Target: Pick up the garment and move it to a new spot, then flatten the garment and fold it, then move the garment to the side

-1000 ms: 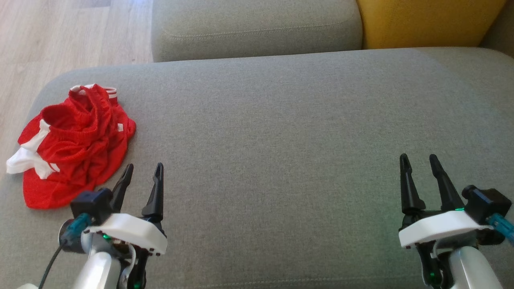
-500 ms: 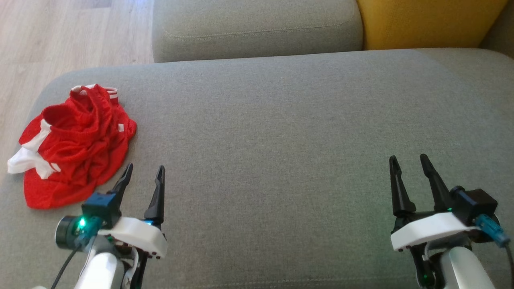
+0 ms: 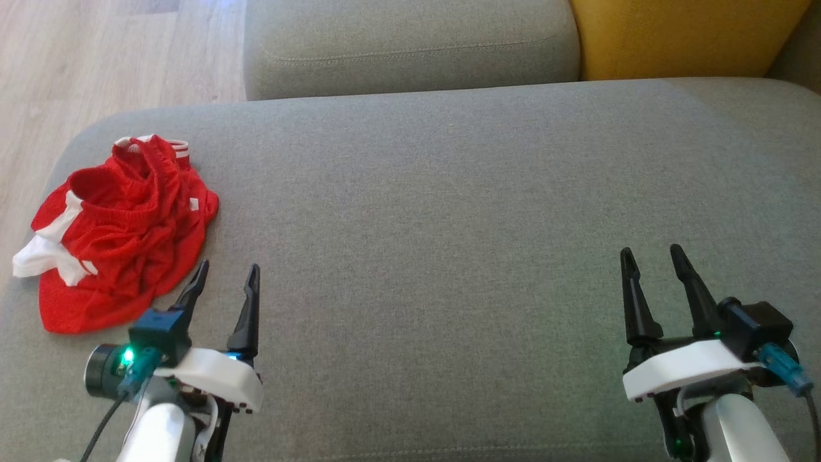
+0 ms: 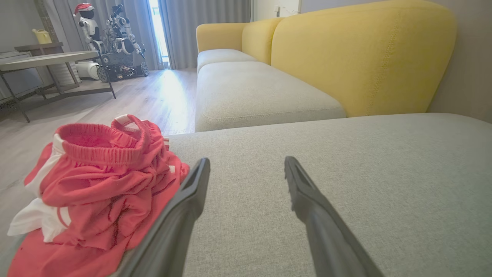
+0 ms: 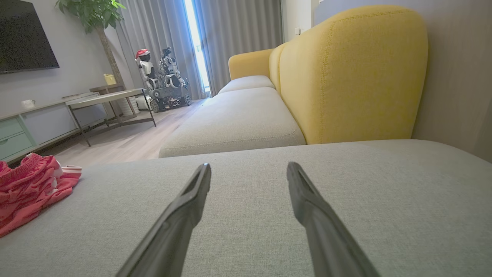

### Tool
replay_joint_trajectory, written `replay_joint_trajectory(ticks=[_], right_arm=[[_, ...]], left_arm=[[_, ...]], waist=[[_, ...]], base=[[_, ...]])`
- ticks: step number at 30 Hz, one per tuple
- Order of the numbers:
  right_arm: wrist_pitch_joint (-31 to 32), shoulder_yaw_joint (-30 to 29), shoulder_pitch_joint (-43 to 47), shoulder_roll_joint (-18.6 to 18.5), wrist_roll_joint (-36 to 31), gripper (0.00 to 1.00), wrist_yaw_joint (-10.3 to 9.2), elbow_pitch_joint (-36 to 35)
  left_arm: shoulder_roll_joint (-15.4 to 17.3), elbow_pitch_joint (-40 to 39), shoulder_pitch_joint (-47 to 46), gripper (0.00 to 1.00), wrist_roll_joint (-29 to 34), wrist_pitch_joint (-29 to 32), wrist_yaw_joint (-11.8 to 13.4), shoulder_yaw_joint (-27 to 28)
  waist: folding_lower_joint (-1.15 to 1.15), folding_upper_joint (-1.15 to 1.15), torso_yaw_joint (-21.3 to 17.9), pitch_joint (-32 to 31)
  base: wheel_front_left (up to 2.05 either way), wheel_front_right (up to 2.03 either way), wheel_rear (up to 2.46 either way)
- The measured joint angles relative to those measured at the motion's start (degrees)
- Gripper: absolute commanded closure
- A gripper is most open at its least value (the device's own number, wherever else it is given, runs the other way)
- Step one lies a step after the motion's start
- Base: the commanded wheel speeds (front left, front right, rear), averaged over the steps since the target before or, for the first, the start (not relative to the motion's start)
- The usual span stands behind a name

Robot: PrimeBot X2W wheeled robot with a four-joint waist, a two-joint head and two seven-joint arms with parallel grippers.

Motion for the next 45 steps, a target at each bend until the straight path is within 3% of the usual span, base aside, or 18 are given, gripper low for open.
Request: replay_joint_trajectory(ticks=[29,45], right_arm=[[1.01,-1.44,0.07,0.36,-0.53,0.00,0.00,-0.74],[1.90,-1.67,0.25,0.87,-1.38,0.00,0.00,-3.48]], left_arm=[[-1.44,3.14,-0.04,0.00,-1.18,0.00,-1.48,2.42],[-1.72,3.19,-1.55,0.00,-0.81,0.00,-1.44,4.07]], waist=[[0.00,0.00,0.53,0.17],[0.00,0.00,8.57,0.78]], base=[[0.00,0.00,0.00],[0.00,0.00,0.00]])
